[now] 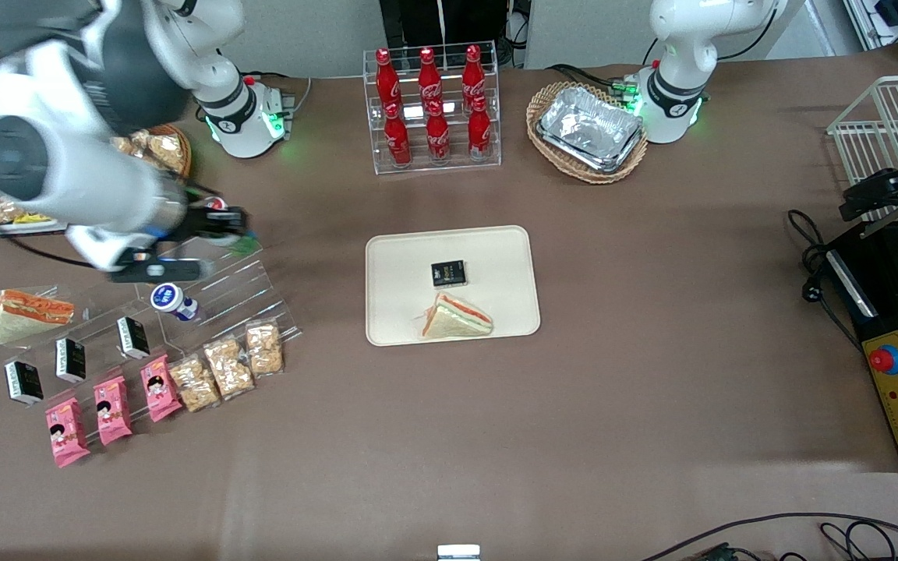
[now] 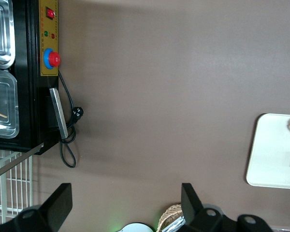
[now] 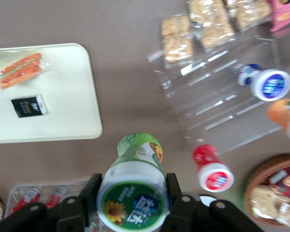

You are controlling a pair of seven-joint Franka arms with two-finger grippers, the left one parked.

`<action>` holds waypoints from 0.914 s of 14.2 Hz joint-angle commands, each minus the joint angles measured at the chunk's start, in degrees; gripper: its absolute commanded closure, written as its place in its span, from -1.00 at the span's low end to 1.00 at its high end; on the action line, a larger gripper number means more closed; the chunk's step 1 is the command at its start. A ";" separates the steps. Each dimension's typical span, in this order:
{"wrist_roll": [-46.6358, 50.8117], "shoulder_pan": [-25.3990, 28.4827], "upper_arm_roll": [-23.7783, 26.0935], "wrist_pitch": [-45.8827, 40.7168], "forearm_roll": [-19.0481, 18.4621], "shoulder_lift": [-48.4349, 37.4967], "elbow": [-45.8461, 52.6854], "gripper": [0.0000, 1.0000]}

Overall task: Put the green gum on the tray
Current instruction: 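Carry the green gum bottle over to the white tray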

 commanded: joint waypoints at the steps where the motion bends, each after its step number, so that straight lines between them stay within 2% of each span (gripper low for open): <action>1: 8.58 6.31 0.86 14.46 1.52 -0.40 -10.75 1.00; 4: 13.95 12.37 0.86 30.46 1.52 0.91 -20.61 1.00; 8: 15.90 16.78 0.95 46.82 3.36 4.60 -29.67 1.00; 11: 15.90 18.46 1.30 53.52 4.24 9.16 -31.27 1.00; 13: 15.81 19.94 1.91 57.30 7.47 11.80 -31.62 1.00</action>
